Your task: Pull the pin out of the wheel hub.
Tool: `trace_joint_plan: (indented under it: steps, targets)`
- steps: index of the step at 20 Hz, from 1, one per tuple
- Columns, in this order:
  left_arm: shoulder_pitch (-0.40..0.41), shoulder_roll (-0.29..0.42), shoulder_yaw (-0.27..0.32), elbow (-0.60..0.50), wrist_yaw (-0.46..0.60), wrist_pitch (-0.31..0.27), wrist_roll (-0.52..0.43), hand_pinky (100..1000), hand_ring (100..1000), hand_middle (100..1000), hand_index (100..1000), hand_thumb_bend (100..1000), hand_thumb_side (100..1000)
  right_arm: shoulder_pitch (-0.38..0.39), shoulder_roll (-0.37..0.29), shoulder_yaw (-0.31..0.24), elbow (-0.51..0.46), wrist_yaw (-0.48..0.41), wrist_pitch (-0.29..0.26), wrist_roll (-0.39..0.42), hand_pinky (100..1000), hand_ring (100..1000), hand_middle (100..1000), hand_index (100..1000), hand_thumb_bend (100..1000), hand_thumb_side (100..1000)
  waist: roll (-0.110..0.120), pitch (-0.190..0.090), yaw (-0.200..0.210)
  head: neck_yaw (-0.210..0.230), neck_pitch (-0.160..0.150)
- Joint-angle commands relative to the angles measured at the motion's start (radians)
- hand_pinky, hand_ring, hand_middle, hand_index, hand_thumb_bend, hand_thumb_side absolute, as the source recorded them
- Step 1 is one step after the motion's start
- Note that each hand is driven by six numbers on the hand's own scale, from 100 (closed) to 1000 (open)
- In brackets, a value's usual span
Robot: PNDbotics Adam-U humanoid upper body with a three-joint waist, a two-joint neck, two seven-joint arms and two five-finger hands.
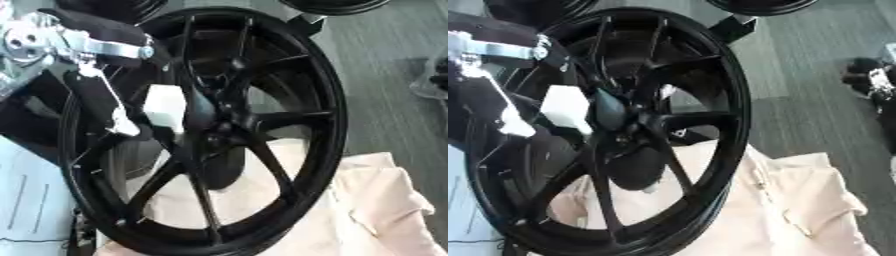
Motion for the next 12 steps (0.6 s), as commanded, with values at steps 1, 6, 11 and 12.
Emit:
trace_joint_plan:
  steps: [1, 6, 11, 12]
  targets:
    - [-0.014, 0.015, 0.034, -0.021, 0.029, 0.022, -0.007, 770, 767, 708, 713, 448, 172, -0.009, -0.033, -0.002, -0.007, 0.007, 0.0, 0.003, 895, 766, 732, 790, 100, 736, -0.005, -0.024, 0.0, 0.001, 0.004]
    - [-0.017, 0.013, 0.04, -0.033, 0.041, 0.04, -0.007, 760, 755, 688, 684, 430, 134, -0.009, -0.033, -0.001, -0.006, 0.008, 0.001, 0.004, 895, 766, 732, 790, 100, 739, -0.006, -0.023, 0.0, 0.001, 0.004]
    - [-0.021, 0.007, 0.037, -0.036, 0.036, 0.046, -0.007, 754, 744, 670, 663, 431, 109, -0.01, -0.033, -0.001, -0.006, 0.01, 0.003, 0.005, 895, 767, 732, 790, 100, 738, -0.006, -0.023, -0.001, 0.001, 0.006]
    - [-0.023, 0.005, 0.036, -0.037, 0.028, 0.045, -0.007, 752, 739, 661, 651, 439, 100, -0.01, -0.033, -0.001, -0.006, 0.01, 0.003, 0.005, 895, 766, 732, 790, 100, 739, -0.006, -0.023, -0.001, 0.001, 0.006]
